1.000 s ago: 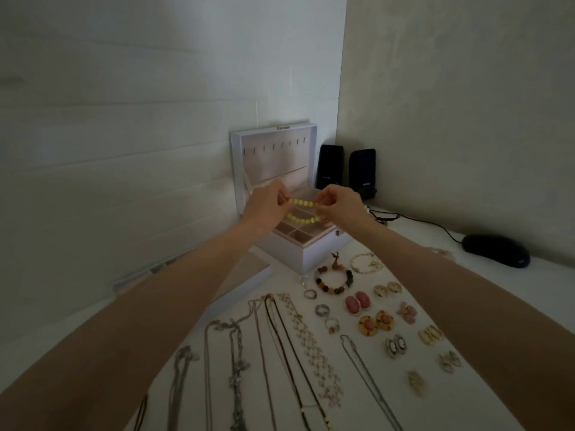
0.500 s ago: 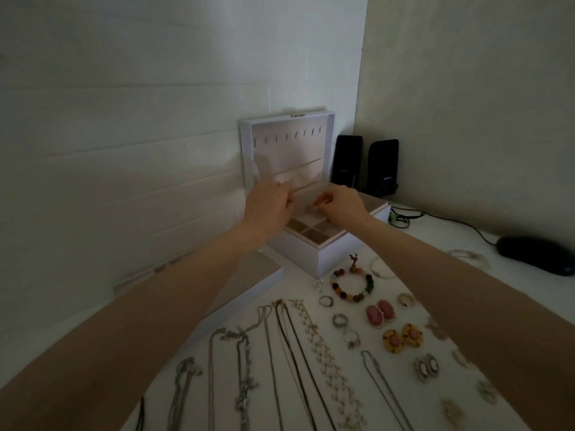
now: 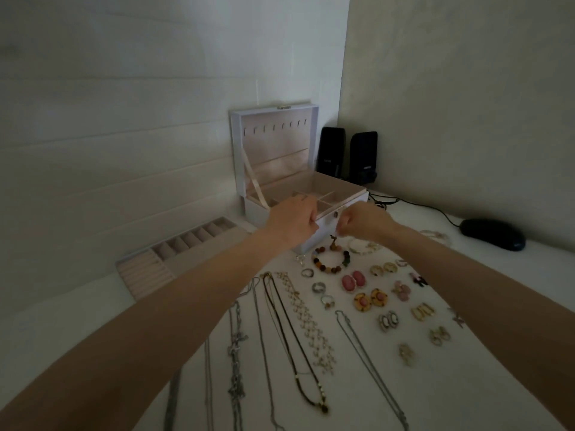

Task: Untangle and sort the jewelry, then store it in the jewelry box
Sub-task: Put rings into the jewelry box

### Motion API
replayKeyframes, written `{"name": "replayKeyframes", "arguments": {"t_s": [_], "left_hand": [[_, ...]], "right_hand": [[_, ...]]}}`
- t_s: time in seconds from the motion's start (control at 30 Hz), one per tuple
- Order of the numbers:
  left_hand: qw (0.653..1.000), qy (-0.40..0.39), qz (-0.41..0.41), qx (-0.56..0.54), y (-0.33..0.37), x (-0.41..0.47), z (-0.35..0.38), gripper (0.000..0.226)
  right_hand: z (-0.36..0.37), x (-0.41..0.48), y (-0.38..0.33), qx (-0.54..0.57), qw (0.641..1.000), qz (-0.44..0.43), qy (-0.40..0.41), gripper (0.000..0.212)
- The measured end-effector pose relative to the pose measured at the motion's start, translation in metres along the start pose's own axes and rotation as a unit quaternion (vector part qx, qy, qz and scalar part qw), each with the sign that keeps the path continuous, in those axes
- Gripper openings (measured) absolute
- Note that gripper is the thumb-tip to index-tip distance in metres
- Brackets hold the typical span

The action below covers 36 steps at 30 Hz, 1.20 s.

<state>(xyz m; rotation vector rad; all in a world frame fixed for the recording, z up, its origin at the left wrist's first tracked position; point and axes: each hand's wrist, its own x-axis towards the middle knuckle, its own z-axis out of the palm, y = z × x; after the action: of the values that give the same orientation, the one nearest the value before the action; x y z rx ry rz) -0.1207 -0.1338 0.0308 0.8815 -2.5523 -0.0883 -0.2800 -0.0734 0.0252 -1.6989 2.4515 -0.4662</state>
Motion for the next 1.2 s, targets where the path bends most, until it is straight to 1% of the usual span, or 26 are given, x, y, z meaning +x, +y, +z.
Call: {"name": "replayKeyframes", "arguments": {"t_s": [0.07, 0.17, 0.23, 0.3, 0.33, 0.37, 0.4, 0.43, 0.47, 0.5, 0.53, 0.57, 0.6, 0.63, 0.7, 0.8, 0.87, 0.93, 1.03, 1.07, 1.13, 1.2], "left_hand": [[1.000, 0.011, -0.010, -0.008, 0.001, -0.003, 0.001, 0.017], [1.000, 0.003, -0.017, -0.007, 0.000, -0.005, 0.003, 0.015], [1.000, 0.002, -0.002, 0.006, 0.000, -0.007, 0.005, 0.012], [1.000, 0.019, 0.016, 0.014, -0.002, -0.008, 0.008, 0.014], [0.999, 0.025, 0.019, 0.014, -0.003, -0.006, 0.008, 0.016], [0.999, 0.031, 0.017, 0.005, -0.004, -0.002, 0.009, 0.018], [1.000, 0.016, 0.004, -0.020, -0.005, 0.002, 0.008, 0.021], [0.997, -0.016, -0.013, -0.075, -0.005, 0.006, 0.006, 0.025], [0.985, -0.064, -0.037, -0.155, -0.005, 0.009, 0.001, 0.029], [0.964, -0.109, -0.055, -0.237, -0.003, 0.011, -0.004, 0.030], [0.941, -0.144, -0.072, -0.298, -0.001, 0.012, -0.010, 0.024], [0.929, -0.155, -0.082, -0.327, -0.001, 0.013, -0.014, 0.017], [0.931, -0.136, -0.089, -0.326, -0.003, 0.016, -0.017, 0.017], [0.939, -0.097, -0.091, -0.317, -0.006, 0.018, -0.019, 0.019], [0.952, -0.019, -0.108, -0.286, -0.013, 0.022, -0.020, 0.016], [0.961, 0.047, -0.137, -0.237, -0.026, 0.030, -0.020, 0.015], [0.969, 0.071, -0.139, -0.193, -0.033, 0.033, -0.021, 0.012], [0.975, 0.070, -0.144, -0.155, -0.038, 0.036, -0.018, 0.009], [0.982, 0.033, -0.139, -0.123, -0.043, 0.038, -0.014, 0.010], [0.985, 0.011, -0.137, -0.108, -0.045, 0.039, -0.014, 0.014], [0.990, -0.029, -0.132, -0.043, -0.045, 0.037, -0.014, 0.024], [0.992, -0.013, -0.121, 0.020, -0.043, 0.034, -0.014, 0.026]], "right_hand": [[0.007, -0.008, 0.001, -0.040, 0.999, -0.003, -0.028, 0.024], [0.020, -0.011, 0.006, -0.054, 0.998, 0.008, -0.031, 0.024], [0.025, -0.010, 0.008, -0.041, 0.999, 0.014, -0.028, 0.021], [0.025, -0.009, 0.007, -0.020, 1.000, 0.007, -0.023, 0.019], [0.023, -0.009, 0.007, 0.004, 1.000, -0.006, -0.020, 0.016], [0.019, -0.009, 0.006, 0.051, 0.998, -0.023, -0.015, 0.013], [0.013, -0.010, 0.005, 0.119, 0.992, -0.040, -0.012, 0.011], [0.005, -0.012, 0.003, 0.192, 0.980, -0.055, -0.010, 0.009], [-0.003, -0.014, 0.000, 0.256, 0.964, -0.067, -0.002, 0.007], [-0.011, -0.015, -0.003, 0.305, 0.949, -0.078, 0.016, 0.004], [-0.019, -0.014, -0.005, 0.341, 0.935, -0.086, 0.039, 0.005], [-0.025, -0.013, -0.009, 0.369, 0.923, -0.091, 0.061, 0.006], [-0.030, -0.010, -0.011, 0.387, 0.914, -0.094, 0.077, 0.007], [-0.033, -0.007, -0.013, 0.394, 0.910, -0.094, 0.085, 0.006], [-0.035, 0.001, -0.017, 0.390, 0.912, -0.093, 0.090, 0.008], [-0.029, 0.014, -0.022, 0.372, 0.920, -0.072, 0.097, 0.016], [-0.022, 0.025, -0.027, 0.345, 0.930, -0.061, 0.112, 0.016], [-0.013, 0.035, -0.032, 0.300, 0.944, -0.054, 0.130, 0.011], [-0.003, 0.046, -0.037, 0.260, 0.953, -0.039, 0.148, 0.007], [-0.002, 0.047, -0.039, 0.236, 0.962, -0.037, 0.135, 0.011], [-0.001, 0.049, -0.038, 0.153, 0.984, -0.034, 0.085, 0.022], [-0.001, 0.049, -0.032, 0.118, 0.991, -0.027, 0.060, 0.024]]}}
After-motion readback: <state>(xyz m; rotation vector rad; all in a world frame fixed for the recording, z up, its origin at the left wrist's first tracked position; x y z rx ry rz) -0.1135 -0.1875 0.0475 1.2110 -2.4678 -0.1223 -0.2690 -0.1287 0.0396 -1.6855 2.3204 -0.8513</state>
